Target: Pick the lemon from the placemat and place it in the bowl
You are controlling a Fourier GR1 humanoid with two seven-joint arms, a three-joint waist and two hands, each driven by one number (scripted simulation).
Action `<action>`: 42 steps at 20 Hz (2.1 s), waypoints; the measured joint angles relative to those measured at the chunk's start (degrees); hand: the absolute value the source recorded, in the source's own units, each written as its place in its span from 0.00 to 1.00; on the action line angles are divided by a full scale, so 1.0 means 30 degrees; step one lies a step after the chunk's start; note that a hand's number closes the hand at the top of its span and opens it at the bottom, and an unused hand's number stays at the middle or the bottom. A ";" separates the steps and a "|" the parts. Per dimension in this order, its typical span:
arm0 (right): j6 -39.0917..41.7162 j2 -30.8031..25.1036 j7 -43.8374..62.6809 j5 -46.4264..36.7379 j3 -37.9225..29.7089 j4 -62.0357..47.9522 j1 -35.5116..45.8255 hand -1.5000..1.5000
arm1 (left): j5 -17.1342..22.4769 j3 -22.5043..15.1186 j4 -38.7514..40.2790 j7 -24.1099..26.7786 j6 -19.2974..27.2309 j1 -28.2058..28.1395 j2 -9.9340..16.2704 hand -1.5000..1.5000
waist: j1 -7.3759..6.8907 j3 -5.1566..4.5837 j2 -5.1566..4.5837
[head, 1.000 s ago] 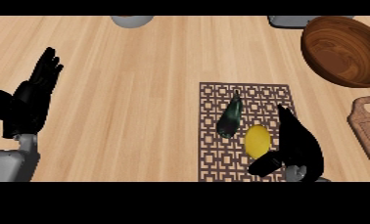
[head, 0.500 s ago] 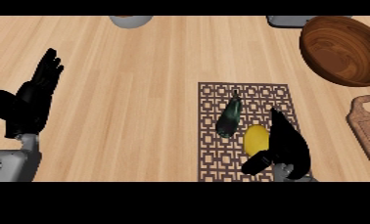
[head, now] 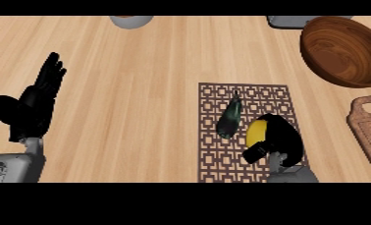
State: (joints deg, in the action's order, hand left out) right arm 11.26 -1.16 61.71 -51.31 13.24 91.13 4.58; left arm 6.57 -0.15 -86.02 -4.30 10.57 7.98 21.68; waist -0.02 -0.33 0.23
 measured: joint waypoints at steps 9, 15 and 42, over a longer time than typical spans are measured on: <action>-0.0779 -0.0212 -0.1396 -0.0174 -0.1000 -0.1824 0.1122 1.00 | -0.0565 0.0574 0.0152 -0.0271 -0.0628 0.0236 -0.0391 0.50 | 0.0086 -0.0163 0.0144; -0.1353 -0.0325 -0.1379 -0.1375 -0.1596 -0.3146 0.2582 1.00 | -0.1000 0.0596 -0.0220 -0.0205 -0.0673 -0.0013 -0.0890 0.50 | -0.0035 -0.0089 0.0086; -0.6643 -0.6025 -0.1042 -0.7586 -0.5804 -1.6273 2.0840 1.00 | -0.1106 0.0868 -0.0121 -0.0603 -0.1162 0.0650 -0.1022 0.50 | -0.0522 0.0099 -0.0199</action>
State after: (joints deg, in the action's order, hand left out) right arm -8.67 -19.23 58.59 -74.07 -4.17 42.31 67.10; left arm 3.25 2.46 -86.38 -6.10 7.08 9.93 18.61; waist -1.59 -0.03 -0.37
